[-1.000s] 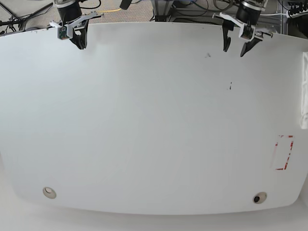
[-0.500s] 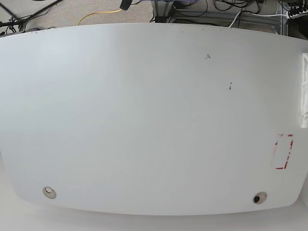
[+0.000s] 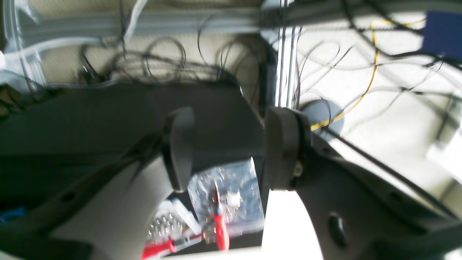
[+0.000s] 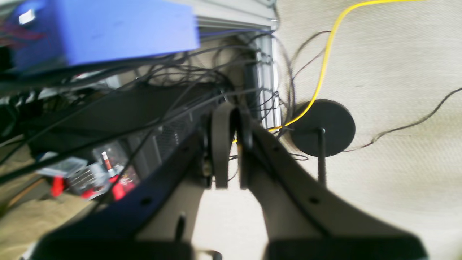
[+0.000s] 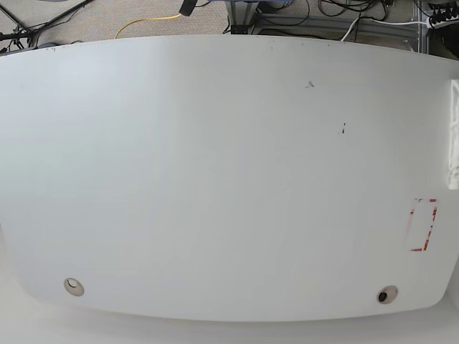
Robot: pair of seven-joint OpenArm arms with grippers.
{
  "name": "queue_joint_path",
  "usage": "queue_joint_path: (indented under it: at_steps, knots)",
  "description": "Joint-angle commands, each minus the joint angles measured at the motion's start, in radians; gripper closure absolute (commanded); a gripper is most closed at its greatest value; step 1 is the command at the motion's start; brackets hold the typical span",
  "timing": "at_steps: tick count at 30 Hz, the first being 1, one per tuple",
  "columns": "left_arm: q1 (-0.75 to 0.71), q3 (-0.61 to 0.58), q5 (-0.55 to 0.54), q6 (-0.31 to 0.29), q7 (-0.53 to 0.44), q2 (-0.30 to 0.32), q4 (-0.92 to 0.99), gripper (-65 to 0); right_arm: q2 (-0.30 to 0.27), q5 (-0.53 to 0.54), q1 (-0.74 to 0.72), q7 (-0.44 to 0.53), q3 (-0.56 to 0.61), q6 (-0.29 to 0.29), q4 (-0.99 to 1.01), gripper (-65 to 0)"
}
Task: Fold the T-shirt properly
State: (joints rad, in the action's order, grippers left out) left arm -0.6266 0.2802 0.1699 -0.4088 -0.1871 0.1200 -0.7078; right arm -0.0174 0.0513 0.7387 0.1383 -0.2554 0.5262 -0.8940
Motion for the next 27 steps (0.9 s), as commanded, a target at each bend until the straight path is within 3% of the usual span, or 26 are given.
queue_joint_path:
  at_steps: [1,6,11,13,17,22,27]
  knots:
    - [0.052,-0.051,0.006,-0.006,-0.015,0.036,0.138,-29.0,-0.002,-0.026,-0.020,0.013,0.005,-0.022,0.051,-2.9]
    - [0.210,-0.157,0.000,0.001,-0.015,0.059,0.362,-28.9,0.000,-0.104,-0.112,0.013,0.005,-0.099,0.128,-2.9]
    - [0.337,-0.160,0.006,0.127,-0.012,0.057,0.520,-28.9,0.000,-0.181,-0.213,0.008,0.001,-0.193,0.260,-3.0]
    - [0.371,-0.160,0.007,0.143,-0.009,0.056,0.555,-28.7,0.000,-0.196,-0.239,0.008,0.001,-0.211,0.304,-3.0]
    - [0.449,-0.186,0.006,0.159,0.054,0.053,0.612,-28.7,-0.002,-0.210,-0.287,0.008,0.001,-0.220,0.375,-3.2]
    - [0.480,-0.238,0.004,0.251,0.113,0.042,0.615,-28.9,-0.003,-0.210,-0.327,0.007,0.003,-0.220,0.447,-3.3]
    - [0.489,-0.244,0.003,0.262,0.134,0.030,0.615,-28.9,-0.003,-0.210,-0.354,0.007,0.003,-0.220,0.503,-3.3]
